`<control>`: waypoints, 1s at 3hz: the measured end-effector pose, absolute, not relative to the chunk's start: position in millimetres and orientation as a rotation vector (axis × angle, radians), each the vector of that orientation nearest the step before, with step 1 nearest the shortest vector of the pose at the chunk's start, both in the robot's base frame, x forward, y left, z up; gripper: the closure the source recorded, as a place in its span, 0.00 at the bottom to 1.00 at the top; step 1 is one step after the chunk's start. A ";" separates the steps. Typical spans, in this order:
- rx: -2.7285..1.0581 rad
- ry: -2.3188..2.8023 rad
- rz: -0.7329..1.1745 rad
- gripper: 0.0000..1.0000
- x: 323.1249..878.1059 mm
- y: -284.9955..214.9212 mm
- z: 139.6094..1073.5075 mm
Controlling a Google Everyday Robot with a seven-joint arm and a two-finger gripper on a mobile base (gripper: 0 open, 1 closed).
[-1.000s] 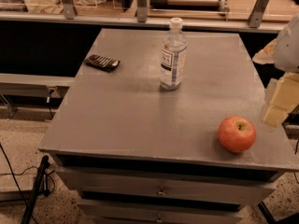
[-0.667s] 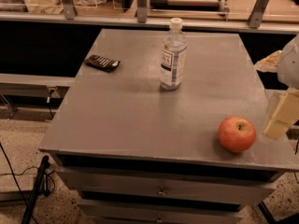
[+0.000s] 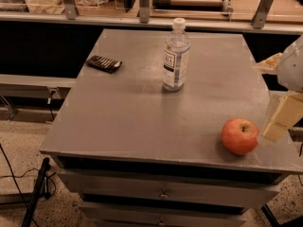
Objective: Move apple near blue plastic bottle
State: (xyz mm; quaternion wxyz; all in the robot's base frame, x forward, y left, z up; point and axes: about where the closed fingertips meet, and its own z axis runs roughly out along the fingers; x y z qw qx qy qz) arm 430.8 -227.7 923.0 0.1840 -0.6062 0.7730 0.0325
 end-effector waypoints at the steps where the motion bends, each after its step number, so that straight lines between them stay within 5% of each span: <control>1: -1.760 2.159 0.204 0.00 423.8 -216.9 910.9; 3: -1.746 2.139 0.212 0.00 423.2 -216.5 896.5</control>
Offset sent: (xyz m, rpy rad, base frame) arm -0.0063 0.0096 -0.0110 0.0399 0.0528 0.0469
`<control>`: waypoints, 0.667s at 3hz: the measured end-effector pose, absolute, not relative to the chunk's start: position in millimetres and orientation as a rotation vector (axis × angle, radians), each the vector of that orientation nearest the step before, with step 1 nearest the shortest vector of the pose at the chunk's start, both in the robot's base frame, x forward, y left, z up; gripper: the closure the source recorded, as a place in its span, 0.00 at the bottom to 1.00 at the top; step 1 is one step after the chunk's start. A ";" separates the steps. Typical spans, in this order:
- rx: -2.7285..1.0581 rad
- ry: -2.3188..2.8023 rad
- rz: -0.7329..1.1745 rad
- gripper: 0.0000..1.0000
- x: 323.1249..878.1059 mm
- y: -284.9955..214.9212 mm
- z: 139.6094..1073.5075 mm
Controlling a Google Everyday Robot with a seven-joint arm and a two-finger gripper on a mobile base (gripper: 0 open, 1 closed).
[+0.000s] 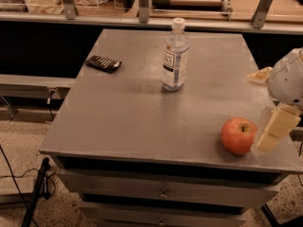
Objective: Move apple near blue plastic bottle
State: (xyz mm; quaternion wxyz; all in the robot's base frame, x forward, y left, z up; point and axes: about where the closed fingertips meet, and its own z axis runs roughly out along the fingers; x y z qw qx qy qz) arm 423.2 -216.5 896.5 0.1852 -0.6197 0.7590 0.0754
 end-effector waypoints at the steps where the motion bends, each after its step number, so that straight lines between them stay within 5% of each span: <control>1: -1.738 2.135 0.214 0.00 422.2 -215.5 881.5; 2: -1.752 2.128 0.234 0.00 420.9 -213.6 871.0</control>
Offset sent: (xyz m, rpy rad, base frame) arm -0.0031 0.0034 -0.0399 0.0240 0.0283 0.0285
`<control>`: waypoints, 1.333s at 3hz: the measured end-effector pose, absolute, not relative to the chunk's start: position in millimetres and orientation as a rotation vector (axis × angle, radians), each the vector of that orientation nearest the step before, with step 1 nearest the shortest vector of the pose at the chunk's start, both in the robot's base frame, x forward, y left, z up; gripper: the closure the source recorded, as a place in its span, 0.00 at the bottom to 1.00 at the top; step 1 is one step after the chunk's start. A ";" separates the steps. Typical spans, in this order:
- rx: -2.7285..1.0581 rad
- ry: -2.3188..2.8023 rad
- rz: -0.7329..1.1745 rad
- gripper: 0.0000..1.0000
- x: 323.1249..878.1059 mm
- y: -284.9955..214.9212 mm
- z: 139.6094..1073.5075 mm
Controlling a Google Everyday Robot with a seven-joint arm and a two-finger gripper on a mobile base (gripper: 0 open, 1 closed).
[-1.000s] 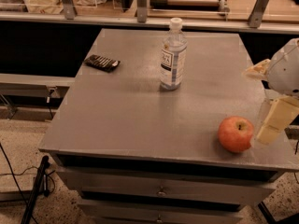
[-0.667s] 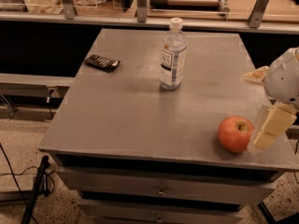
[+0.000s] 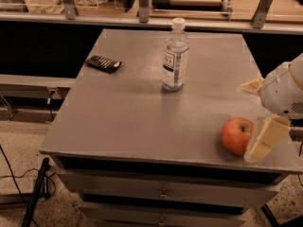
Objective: Move apple near blue plastic bottle
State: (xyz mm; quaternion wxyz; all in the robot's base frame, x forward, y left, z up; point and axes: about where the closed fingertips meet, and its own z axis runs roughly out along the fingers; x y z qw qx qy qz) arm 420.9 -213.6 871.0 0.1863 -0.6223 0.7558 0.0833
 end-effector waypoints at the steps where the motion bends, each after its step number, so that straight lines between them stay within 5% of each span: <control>1: -1.788 2.114 0.259 0.00 419.5 -210.6 863.6; 3: -1.827 2.101 0.283 0.00 418.7 -208.1 854.1; 4: -1.830 2.100 0.283 0.20 418.7 -206.9 853.7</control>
Offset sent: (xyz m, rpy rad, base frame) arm -0.0026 0.0056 -0.0212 0.0049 0.0497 0.0770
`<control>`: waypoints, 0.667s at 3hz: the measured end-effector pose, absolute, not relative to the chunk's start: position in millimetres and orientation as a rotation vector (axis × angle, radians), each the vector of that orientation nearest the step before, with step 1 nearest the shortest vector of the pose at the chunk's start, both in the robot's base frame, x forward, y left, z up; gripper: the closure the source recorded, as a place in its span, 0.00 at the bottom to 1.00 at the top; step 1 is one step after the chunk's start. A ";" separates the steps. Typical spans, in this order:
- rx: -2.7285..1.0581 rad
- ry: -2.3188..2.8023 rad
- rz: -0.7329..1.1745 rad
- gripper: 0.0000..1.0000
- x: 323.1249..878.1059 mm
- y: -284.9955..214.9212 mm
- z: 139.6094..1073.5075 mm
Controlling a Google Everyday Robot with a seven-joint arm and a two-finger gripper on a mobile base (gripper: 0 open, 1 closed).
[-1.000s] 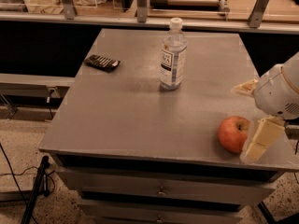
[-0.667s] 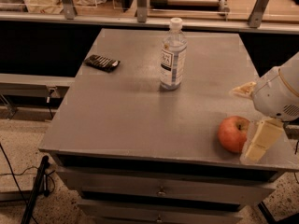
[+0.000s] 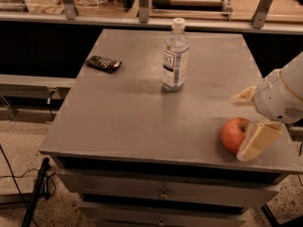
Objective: Move apple near blue plastic bottle
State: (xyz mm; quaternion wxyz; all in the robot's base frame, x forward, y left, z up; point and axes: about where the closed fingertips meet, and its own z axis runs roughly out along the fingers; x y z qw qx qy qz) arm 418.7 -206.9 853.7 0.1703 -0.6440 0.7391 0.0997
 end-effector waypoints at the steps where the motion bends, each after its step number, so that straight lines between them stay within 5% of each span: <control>1: -1.832 2.098 0.284 0.43 418.8 -205.8 853.4; 2: -1.834 2.098 0.284 0.66 418.9 -204.8 853.1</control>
Offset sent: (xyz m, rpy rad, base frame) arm 0.0002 0.0009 -0.0003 -0.0016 0.0020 -0.0001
